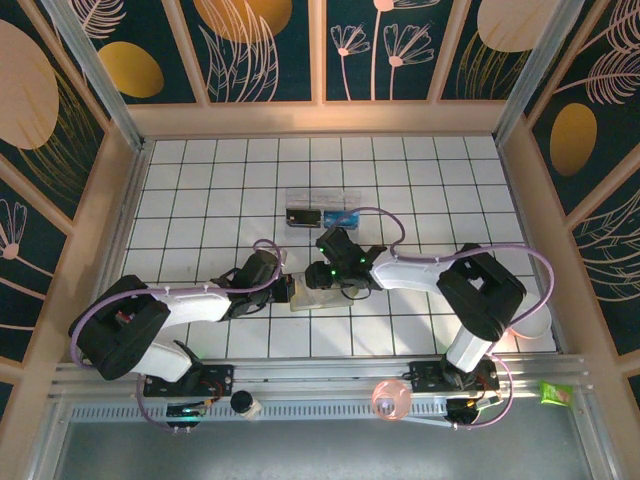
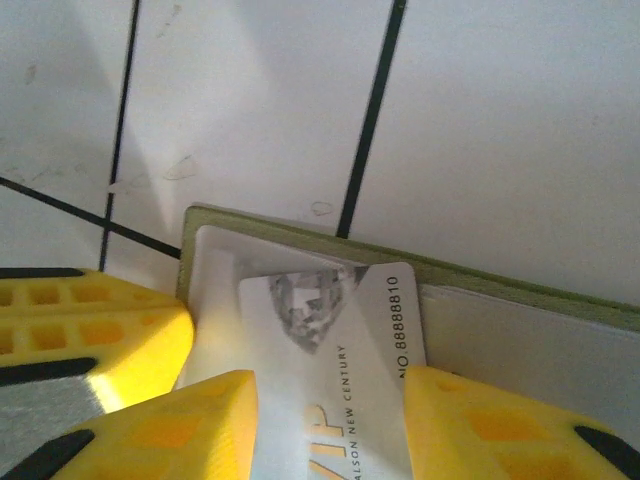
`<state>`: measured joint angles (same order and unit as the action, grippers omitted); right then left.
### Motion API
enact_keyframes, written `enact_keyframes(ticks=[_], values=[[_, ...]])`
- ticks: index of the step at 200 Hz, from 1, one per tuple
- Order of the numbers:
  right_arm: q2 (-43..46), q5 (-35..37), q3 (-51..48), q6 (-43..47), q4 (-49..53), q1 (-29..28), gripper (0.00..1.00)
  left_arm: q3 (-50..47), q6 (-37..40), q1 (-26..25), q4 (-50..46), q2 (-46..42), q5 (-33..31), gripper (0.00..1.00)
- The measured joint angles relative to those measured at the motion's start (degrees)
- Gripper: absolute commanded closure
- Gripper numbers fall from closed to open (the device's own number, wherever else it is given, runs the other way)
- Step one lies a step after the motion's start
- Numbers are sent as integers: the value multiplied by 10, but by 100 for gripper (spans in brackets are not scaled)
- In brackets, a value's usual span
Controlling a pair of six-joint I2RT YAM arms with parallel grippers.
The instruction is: Take the credit cards out of the card holder
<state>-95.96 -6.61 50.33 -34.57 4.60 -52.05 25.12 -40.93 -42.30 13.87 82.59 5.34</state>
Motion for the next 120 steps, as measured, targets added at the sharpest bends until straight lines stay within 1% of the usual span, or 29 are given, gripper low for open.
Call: enact_keyframes(ticks=[29, 53, 74, 86, 104, 120], values=[[31, 5, -3, 17, 1, -1, 59, 3, 6, 0, -10, -6, -1, 100], [48, -12, -3, 39, 1, 19, 65, 4, 16, 0, -31, -34, -10, 86], [49, -43, -6, 61, 2, 52, 66, 11, 28, 0, -50, -75, -15, 76], [48, -57, -6, 71, 7, 68, 66, 18, 31, 1, -51, -90, -13, 73], [45, -78, -6, 87, 8, 81, 66, 33, 32, -3, -48, -89, -7, 72], [39, -95, -6, 93, 8, 89, 66, 48, 32, -16, -43, -61, -1, 73]])
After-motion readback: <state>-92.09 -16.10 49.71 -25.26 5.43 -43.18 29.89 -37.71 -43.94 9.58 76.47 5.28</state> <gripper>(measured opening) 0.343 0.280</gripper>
